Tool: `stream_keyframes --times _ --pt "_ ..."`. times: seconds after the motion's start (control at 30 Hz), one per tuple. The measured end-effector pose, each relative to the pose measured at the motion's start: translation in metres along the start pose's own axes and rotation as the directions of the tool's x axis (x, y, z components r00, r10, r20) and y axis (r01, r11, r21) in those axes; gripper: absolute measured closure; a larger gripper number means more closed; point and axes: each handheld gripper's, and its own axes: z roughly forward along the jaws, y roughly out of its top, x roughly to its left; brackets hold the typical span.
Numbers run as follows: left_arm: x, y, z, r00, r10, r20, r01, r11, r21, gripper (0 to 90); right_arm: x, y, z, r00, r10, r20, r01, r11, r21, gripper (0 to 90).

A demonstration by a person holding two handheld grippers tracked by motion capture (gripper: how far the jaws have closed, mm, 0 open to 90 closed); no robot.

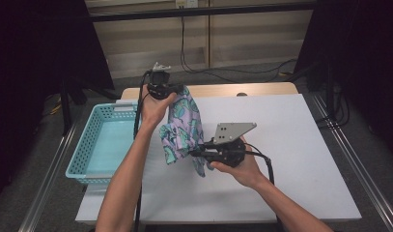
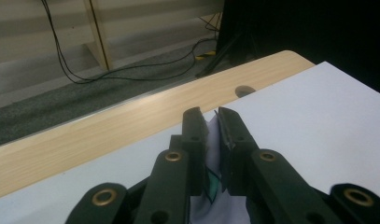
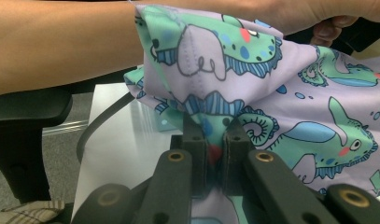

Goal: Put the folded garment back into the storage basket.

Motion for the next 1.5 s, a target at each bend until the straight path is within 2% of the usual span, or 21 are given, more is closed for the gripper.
stream_keyframes --times 0.47,0.6,0.8,1.07,1.3,1.5 --pt "0.018 0.002 -0.029 0.9984 0.016 -0.053 -0.016 0.9999 0.0 82.1 0.005 0.018 0.019 0.9991 -0.025 -0.034 0.024 1.0 -0.017 84.0" --pt "0.023 0.003 -0.037 0.9983 0.004 -0.059 -0.005 0.9998 -0.017 82.1 0.006 0.022 0.023 0.9987 -0.029 -0.042 0.028 0.999 -0.032 84.0" --pt "0.029 0.002 -0.042 0.9983 0.007 -0.059 -0.008 0.9998 -0.016 82.1 0.009 0.028 0.033 0.9978 -0.025 -0.061 0.022 0.998 -0.05 84.0" --pt "0.033 0.004 -0.049 0.9977 -0.001 -0.068 -0.001 0.9996 -0.029 82.1 0.011 0.036 0.04 0.9962 -0.039 -0.077 0.035 0.998 -0.055 84.0" --pt "0.042 0.007 -0.062 0.9965 -0.012 -0.083 0.008 0.9989 -0.046 82.1 0.012 0.048 0.042 0.9957 -0.053 -0.075 0.047 0.996 -0.078 84.0" --pt "0.05 0.008 -0.075 0.9951 -0.016 -0.098 0.011 0.9986 -0.051 82.1 0.013 0.054 0.047 0.9937 -0.062 -0.093 0.054 0.995 -0.089 84.0"
